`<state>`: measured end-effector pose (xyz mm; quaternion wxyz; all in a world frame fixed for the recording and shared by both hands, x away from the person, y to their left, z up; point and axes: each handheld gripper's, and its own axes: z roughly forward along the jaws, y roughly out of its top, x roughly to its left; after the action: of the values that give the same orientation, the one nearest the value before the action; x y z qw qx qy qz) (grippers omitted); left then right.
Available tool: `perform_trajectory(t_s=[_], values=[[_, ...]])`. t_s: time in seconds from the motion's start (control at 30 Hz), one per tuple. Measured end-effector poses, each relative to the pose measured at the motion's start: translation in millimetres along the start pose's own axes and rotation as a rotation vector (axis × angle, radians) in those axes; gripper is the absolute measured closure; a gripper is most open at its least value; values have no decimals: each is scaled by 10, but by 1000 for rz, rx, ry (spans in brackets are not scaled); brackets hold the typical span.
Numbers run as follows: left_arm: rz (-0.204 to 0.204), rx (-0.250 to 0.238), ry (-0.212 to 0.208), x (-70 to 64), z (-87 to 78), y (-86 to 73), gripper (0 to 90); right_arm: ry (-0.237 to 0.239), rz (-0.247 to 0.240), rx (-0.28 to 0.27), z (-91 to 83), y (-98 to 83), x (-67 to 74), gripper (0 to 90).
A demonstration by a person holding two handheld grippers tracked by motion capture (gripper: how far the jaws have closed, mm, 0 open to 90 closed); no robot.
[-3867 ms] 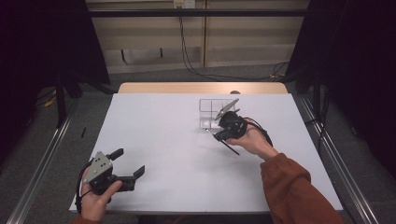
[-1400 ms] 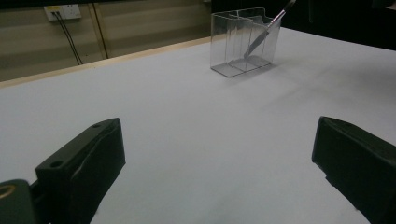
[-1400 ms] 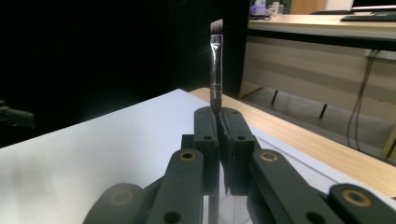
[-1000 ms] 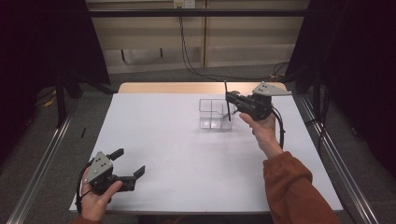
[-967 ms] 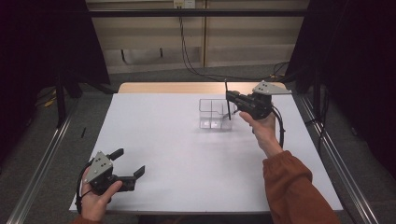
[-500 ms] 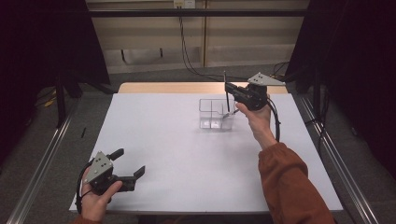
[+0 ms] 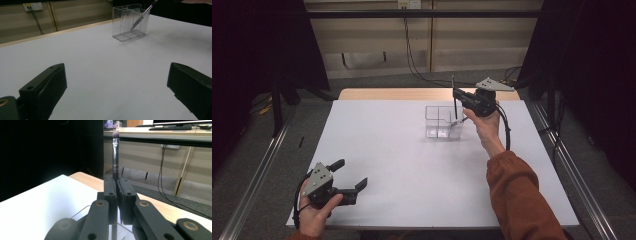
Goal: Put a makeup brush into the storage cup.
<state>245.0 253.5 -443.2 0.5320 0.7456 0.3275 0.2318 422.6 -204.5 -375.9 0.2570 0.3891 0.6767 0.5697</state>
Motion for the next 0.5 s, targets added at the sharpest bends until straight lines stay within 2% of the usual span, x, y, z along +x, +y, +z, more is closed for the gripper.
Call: perform_trajectory(t_s=[0.5], values=[[0,0,-1,0,-1,0,26,15,-5,27,60,-99,51,862]])
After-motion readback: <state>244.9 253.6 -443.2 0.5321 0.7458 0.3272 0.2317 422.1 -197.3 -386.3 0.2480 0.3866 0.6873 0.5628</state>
